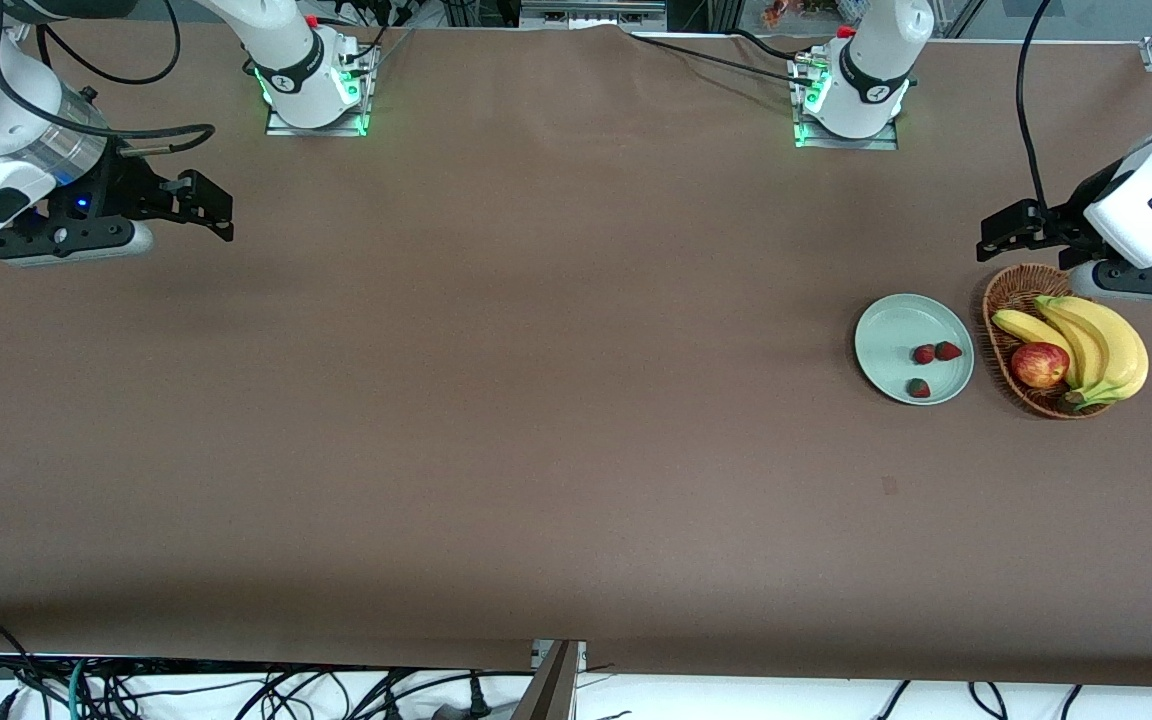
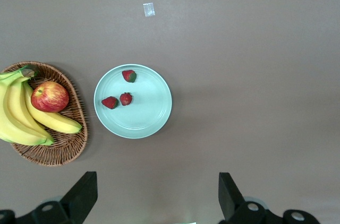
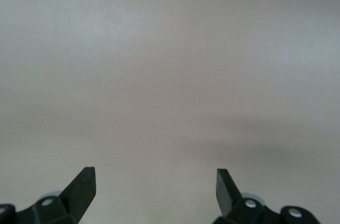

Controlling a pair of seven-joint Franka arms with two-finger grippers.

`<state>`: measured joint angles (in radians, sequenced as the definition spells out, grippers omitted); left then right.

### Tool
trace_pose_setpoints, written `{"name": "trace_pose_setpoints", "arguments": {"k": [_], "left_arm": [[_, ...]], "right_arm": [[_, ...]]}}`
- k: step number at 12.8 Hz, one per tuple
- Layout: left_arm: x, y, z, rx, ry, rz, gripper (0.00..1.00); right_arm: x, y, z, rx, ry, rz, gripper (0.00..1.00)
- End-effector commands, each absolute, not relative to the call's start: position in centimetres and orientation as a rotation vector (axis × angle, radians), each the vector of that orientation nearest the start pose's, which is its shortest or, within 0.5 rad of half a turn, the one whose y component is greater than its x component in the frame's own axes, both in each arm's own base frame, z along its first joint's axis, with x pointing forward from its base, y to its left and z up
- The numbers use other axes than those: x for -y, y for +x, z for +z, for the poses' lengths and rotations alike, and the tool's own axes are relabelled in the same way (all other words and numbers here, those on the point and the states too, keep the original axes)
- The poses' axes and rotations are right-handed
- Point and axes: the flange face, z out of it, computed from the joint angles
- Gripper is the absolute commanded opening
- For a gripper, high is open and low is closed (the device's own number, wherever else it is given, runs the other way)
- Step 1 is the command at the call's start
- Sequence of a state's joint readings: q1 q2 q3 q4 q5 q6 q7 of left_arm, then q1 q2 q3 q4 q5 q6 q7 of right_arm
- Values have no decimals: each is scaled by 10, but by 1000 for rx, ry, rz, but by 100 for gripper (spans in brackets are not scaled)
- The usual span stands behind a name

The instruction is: Collect all strawberries into plate

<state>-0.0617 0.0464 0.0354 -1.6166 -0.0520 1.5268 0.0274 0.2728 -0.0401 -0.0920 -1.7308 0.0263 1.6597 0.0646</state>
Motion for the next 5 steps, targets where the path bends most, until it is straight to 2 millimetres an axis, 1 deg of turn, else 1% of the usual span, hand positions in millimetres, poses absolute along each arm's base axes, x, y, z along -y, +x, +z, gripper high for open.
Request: {"name": "trace_pose_setpoints", "arguments": {"k": [1,3,5], "left_arm": [[19,555,576,-108,-3195,222,100],[15,556,576,-96,-3193,224,100],[13,557,574,-108,-3135,224,100]], "right_arm": [[-99,534,586,188,-3123,46,100],[-98,533,587,193,-3122,46,100],[-99,533,587,195,-3122,49,100]]}}
